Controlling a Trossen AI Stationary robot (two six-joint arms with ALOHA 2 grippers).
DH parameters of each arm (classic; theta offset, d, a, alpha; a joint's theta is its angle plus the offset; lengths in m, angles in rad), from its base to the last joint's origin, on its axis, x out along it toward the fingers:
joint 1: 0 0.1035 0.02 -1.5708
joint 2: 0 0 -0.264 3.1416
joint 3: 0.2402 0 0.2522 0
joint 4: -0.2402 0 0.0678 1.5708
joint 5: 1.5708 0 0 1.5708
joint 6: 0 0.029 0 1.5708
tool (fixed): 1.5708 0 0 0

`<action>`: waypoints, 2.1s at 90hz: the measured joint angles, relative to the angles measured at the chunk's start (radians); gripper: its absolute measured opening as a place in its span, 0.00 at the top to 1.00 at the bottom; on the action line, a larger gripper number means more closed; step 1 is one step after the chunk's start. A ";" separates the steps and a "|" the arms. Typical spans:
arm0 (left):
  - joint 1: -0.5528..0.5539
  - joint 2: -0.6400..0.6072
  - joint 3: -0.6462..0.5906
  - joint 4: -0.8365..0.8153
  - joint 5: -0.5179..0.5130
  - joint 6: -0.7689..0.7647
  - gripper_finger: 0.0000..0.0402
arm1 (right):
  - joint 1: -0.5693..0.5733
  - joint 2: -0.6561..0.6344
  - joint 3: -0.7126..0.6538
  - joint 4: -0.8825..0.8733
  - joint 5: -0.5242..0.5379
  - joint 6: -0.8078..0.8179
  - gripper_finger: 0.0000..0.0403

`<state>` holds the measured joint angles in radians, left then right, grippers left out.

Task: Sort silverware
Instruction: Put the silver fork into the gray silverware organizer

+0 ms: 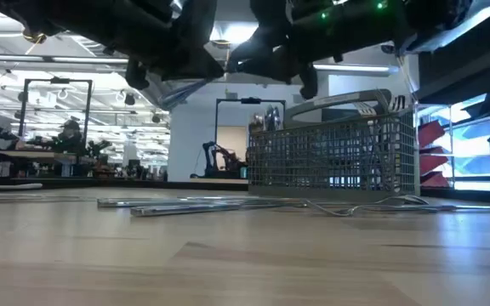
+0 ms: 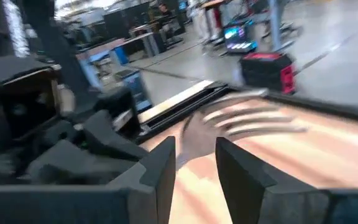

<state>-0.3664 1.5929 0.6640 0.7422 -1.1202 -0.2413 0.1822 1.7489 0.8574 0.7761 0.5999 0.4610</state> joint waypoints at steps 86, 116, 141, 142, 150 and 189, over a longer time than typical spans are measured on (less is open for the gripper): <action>0.008 0.000 0.000 0.003 0.007 -0.007 0.99 | -0.022 0.017 -0.001 0.010 -0.061 0.157 0.75; 0.023 0.000 -0.001 0.000 0.028 -0.020 0.99 | -0.048 0.079 0.032 0.054 -0.103 0.156 0.75; 0.021 0.000 -0.002 -0.003 0.042 -0.018 0.99 | -0.048 0.113 0.073 0.058 -0.139 0.132 0.78; 0.021 0.000 -0.002 -0.003 0.043 -0.017 0.99 | -0.048 0.113 0.073 0.058 -0.140 0.132 0.79; 0.021 0.000 -0.002 -0.003 0.044 -0.017 0.99 | -0.047 0.113 0.073 0.060 -0.139 0.104 0.87; 0.021 0.000 -0.002 -0.027 0.055 0.029 0.99 | -0.045 0.107 0.072 0.050 -0.141 0.036 0.99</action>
<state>-0.3458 1.5925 0.6621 0.7155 -1.0653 -0.2119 0.1371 1.8558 0.9291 0.8261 0.4587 0.4972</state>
